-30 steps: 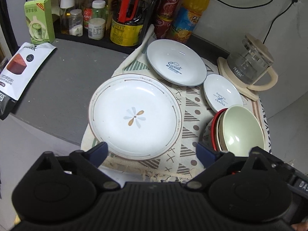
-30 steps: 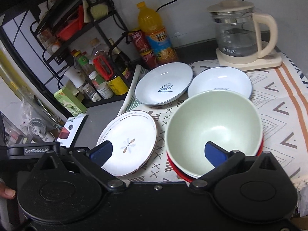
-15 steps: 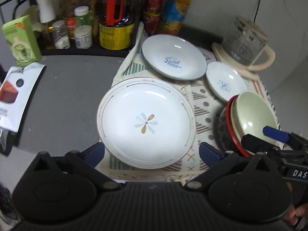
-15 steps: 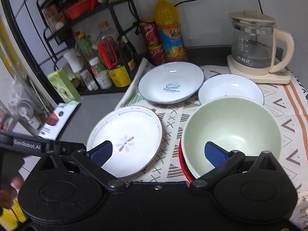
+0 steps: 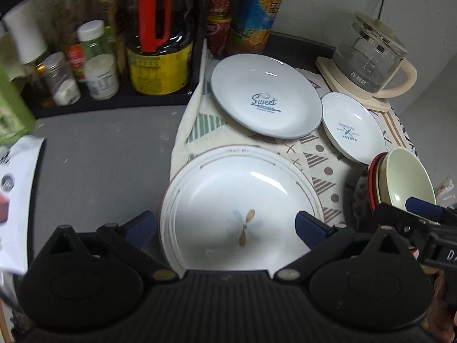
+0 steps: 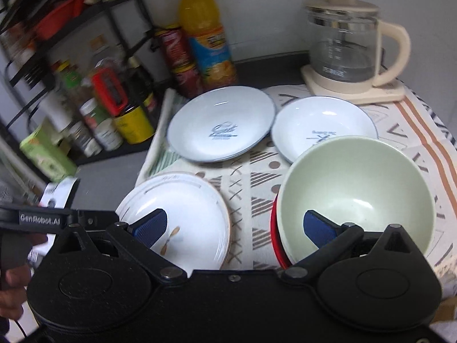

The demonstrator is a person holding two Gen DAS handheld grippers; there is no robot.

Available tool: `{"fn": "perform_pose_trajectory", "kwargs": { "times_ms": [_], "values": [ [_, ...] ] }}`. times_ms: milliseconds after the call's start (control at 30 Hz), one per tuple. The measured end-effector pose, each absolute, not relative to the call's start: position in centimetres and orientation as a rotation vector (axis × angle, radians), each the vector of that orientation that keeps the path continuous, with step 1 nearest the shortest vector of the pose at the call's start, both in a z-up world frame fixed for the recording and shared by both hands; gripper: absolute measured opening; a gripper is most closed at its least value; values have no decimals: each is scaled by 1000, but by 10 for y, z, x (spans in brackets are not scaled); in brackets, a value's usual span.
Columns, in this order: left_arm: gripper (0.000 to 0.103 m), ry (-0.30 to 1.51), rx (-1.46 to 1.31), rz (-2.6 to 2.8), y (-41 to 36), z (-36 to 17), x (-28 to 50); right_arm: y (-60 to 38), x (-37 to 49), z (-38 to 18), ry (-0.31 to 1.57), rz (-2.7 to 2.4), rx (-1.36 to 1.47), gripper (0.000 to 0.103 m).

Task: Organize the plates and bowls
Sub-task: 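Move both tools toward the white 'Sweet' plate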

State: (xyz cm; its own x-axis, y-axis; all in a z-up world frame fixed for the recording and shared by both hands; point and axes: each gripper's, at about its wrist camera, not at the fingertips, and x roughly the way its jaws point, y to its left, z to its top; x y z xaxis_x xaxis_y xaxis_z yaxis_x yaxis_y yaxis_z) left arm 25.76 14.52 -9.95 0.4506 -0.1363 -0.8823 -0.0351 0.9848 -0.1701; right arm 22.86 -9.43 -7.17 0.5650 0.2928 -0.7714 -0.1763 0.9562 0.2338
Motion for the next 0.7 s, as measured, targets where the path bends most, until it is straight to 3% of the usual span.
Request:
{"fn": "perform_pose_trajectory", "kwargs": {
  "times_ms": [500, 700],
  "values": [
    [100, 1051, -187, -185, 159, -108, 332, -79, 256, -68, 860, 136, 236, 101],
    [93, 1035, -228, -202, 157, -115, 356, -81, 274, -79, 893, 64, 278, 88]
  ]
}}
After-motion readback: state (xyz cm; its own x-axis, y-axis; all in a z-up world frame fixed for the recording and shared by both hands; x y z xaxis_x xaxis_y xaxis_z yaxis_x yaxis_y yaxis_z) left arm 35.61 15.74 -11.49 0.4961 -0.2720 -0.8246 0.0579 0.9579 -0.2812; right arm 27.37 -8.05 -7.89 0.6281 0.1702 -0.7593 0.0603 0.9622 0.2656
